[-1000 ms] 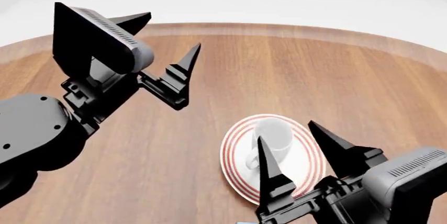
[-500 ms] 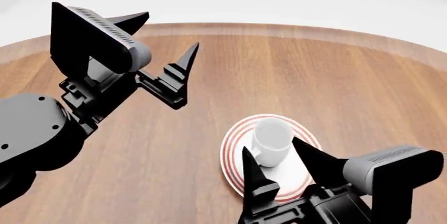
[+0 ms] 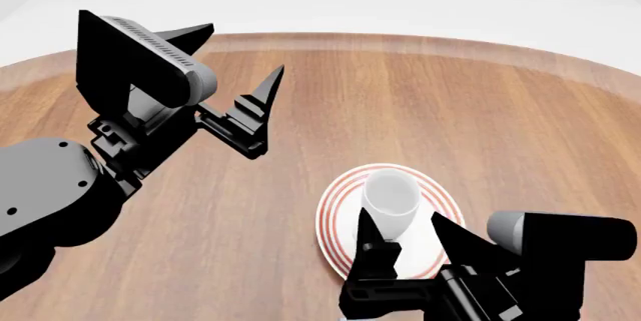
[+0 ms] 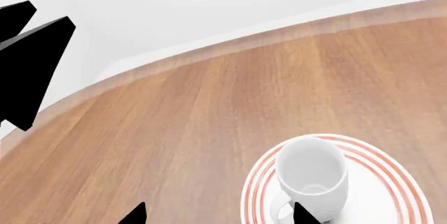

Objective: Pick up the white mug and put it on the plate, and put the chocolate pudding to the right of the plate.

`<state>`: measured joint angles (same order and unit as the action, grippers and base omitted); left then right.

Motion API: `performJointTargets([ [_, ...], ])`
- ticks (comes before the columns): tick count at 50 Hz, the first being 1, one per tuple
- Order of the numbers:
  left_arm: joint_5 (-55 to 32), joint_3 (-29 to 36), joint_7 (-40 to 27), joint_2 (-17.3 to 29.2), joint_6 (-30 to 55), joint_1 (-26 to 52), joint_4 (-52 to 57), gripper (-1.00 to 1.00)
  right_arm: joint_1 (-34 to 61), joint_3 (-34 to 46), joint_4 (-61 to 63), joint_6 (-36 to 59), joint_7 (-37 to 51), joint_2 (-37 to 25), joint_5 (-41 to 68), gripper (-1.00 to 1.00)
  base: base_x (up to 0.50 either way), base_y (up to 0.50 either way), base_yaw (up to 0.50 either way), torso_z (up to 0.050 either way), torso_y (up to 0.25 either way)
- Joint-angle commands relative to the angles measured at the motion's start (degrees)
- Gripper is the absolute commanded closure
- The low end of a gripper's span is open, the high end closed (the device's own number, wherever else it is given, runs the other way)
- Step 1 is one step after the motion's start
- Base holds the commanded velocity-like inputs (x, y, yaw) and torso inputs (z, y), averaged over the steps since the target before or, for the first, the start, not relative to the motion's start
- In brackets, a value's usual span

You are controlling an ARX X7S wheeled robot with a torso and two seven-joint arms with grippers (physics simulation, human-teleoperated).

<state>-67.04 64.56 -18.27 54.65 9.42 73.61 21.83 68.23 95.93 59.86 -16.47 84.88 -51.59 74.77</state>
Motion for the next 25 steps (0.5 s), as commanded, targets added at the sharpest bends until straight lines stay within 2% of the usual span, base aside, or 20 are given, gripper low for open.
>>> performJointTargets([
  [1, 1.4, -1.2, 1.1, -1.2, 0.7, -0.2, -0.4, -1.0, 5.3, 5.9, 0.1, -3.7, 4.9, 5.5, -1.2, -1.0, 0.0, 0.0, 0.0, 0.0, 0.0],
  [6, 1.3, -1.3, 1.0, -1.1, 0.8, -0.2, -0.2, -1.0, 4.4, 5.7, 0.1, -3.3, 5.1, 7.0, -0.7, -1.0, 0.0, 0.0, 0.0, 0.0, 0.0],
  [18, 1.6, -1.1, 1.3, -1.4, 0.3, -1.1, -0.5, -1.0, -1.4, -2.6, 0.1, 3.0, 5.1, 10.1, 2.3, -1.0, 0.0, 0.0, 0.0, 0.0, 0.0],
  [25, 1.6, -1.1, 1.3, -1.4, 0.3, -1.2, -0.4, -1.0, -6.7, -10.3, -0.2, 7.3, 5.1, 11.1, 5.0, -1.0, 0.0, 0.0, 0.0, 0.0, 0.0],
])
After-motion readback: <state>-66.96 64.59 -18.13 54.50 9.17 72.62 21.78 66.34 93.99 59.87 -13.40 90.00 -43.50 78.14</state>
